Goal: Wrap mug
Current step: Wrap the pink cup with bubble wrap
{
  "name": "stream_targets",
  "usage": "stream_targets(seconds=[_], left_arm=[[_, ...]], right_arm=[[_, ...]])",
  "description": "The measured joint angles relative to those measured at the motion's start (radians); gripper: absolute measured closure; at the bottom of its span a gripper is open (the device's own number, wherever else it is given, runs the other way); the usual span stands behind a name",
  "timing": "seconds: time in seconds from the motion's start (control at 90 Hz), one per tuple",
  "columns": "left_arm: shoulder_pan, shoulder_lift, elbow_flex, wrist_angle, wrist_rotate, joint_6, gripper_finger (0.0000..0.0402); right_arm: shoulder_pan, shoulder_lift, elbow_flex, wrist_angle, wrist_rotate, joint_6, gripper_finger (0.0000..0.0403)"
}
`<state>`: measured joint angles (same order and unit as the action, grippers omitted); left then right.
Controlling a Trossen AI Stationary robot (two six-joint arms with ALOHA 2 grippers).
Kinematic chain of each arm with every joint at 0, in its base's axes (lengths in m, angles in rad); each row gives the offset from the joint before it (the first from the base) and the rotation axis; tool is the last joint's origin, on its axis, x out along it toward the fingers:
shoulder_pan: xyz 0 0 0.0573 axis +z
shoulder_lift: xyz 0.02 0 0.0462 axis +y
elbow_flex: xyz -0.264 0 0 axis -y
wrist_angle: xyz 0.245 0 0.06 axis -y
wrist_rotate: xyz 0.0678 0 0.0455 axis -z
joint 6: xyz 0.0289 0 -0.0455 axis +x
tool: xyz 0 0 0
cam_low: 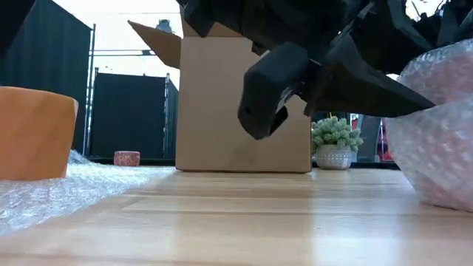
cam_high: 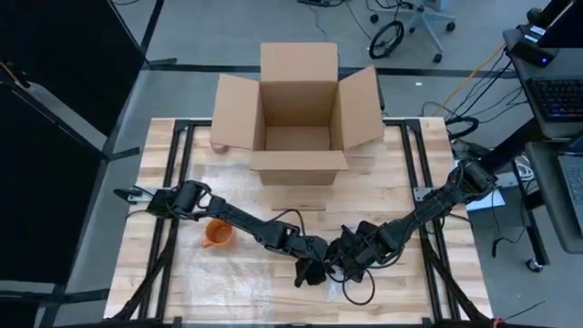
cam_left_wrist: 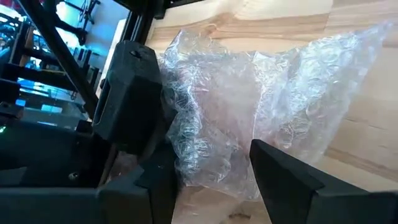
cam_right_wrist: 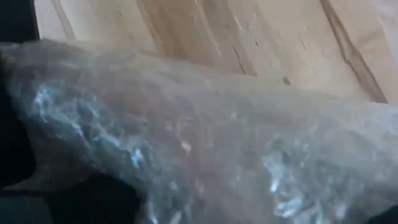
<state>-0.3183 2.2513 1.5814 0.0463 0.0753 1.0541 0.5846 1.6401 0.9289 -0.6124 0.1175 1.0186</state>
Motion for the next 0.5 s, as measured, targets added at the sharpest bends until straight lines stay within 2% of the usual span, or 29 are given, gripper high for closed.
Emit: stream_targets(seconds=[0.278,0.5], left_arm=[[0.000,0.000,-0.001,-0.002,-0.004,-0.001,0.0223],[0.000,0.001,-0.003,-0.011,-0.004,-0.001,0.0223]], right_arm=[[0.004,-0.138,0.030,-0.133,-0.021,-0.005,0.0117],[0.007,-0.230,0.033,-0.154,-0.018,-0.006,0.0117]])
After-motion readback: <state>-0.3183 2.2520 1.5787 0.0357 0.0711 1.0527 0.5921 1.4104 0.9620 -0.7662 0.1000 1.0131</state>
